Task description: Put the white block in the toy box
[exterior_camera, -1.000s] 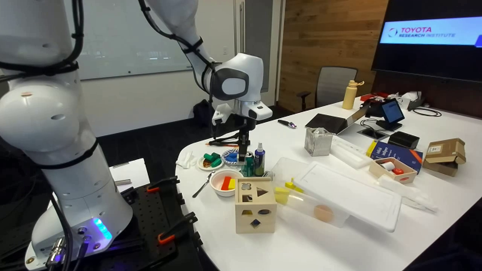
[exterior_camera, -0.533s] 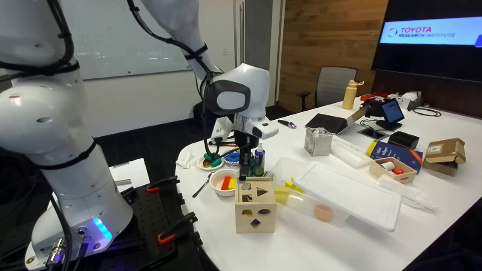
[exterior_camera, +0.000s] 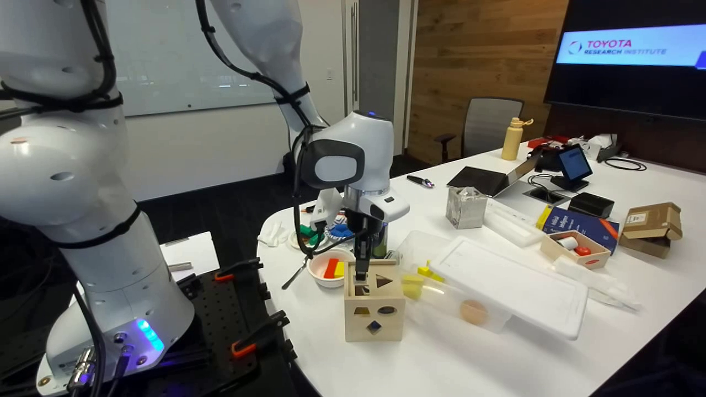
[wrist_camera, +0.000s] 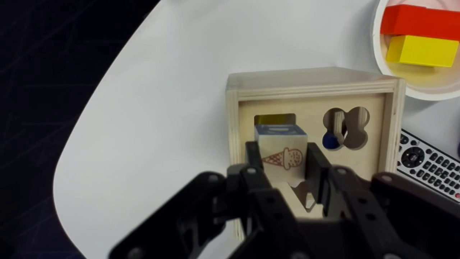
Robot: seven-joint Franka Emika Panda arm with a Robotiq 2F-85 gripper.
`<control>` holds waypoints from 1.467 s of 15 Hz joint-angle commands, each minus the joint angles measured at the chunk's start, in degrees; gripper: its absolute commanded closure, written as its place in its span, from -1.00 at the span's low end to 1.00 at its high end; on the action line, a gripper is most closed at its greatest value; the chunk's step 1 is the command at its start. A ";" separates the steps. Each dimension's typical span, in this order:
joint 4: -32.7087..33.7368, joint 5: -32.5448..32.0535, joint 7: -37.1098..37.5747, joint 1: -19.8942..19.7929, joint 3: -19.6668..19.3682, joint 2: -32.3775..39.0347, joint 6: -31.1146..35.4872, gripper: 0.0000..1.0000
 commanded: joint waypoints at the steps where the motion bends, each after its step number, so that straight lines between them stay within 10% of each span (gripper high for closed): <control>1: 0.53 1.86 -0.55 -0.02 0.26 3.22 2.78 0.83; 20: 3.45 2.16 0.24 2.53 0.01 9.63 6.09 0.83; 21: 3.45 2.18 0.19 2.56 0.00 9.57 6.07 -0.17; 22: 3.24 1.77 0.48 2.94 -0.48 9.20 5.95 -0.20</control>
